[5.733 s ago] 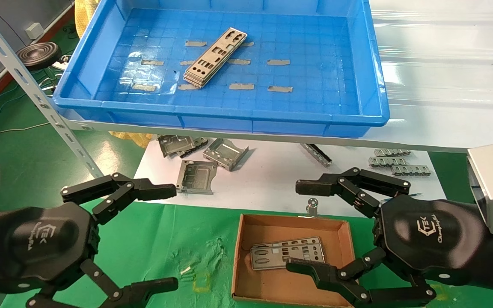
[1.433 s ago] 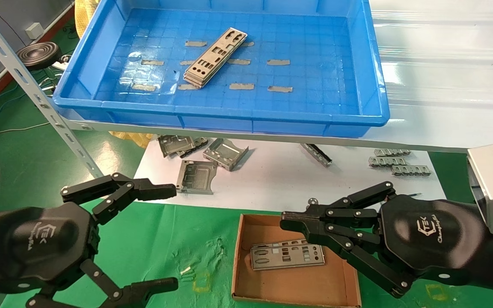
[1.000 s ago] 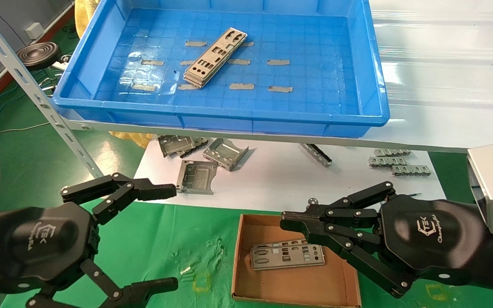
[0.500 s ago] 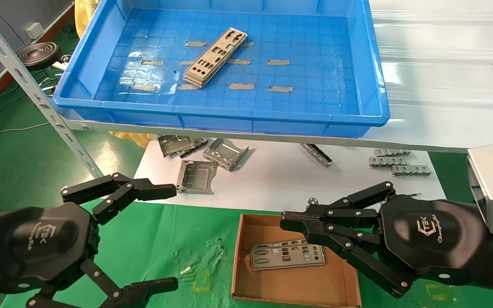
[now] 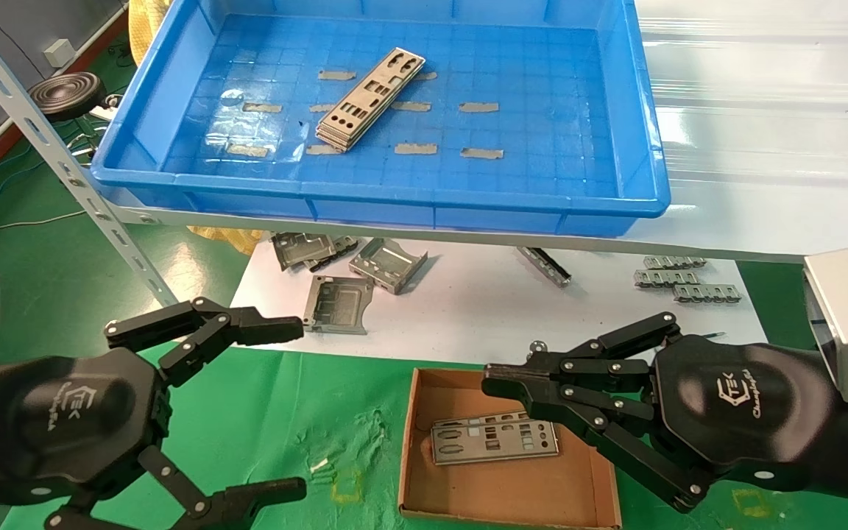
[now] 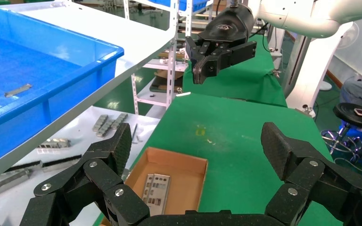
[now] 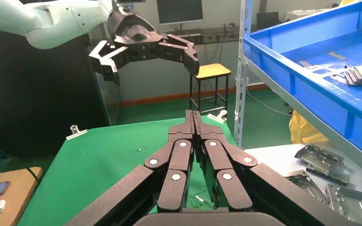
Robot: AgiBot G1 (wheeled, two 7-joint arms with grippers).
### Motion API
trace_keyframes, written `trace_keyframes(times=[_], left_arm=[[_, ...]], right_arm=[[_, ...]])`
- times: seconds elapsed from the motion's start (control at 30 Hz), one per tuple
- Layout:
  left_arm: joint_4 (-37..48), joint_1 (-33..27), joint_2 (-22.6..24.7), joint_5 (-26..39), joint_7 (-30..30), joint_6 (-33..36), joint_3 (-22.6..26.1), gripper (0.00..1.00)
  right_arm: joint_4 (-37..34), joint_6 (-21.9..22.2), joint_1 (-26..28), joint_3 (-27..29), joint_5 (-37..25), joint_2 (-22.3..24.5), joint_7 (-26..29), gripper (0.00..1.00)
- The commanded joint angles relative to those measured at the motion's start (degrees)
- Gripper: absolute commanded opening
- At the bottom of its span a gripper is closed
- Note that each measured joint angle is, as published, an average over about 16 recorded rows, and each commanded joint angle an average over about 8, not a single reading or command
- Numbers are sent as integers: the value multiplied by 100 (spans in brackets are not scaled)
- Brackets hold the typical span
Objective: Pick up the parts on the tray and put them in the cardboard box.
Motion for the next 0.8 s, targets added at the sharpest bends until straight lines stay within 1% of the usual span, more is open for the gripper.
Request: trace_keyframes(times=[0.03, 0.1, 0.2, 0.37, 0.57, 0.8], left_arm=[[-11, 38, -14, -17, 28, 11, -12, 100], [-2, -166, 82, 65, -27, -68, 21, 100], [67, -652, 294, 295, -176, -237, 118, 100], [521, -1671, 778, 1035, -406, -704, 402, 100], [1733, -2828, 1561, 2110, -512, -1258, 883, 100], [3438, -3914, 2520, 2835, -198, -1510, 1294, 100]], right_arm=[[0, 0, 0, 0, 0, 0, 0, 100], [0, 0, 0, 0, 0, 0, 0, 100], [0, 0, 0, 0, 0, 0, 0, 100], [0, 0, 0, 0, 0, 0, 0, 100], [0, 0, 0, 0, 0, 0, 0, 100], [0, 0, 0, 0, 0, 0, 0, 100]])
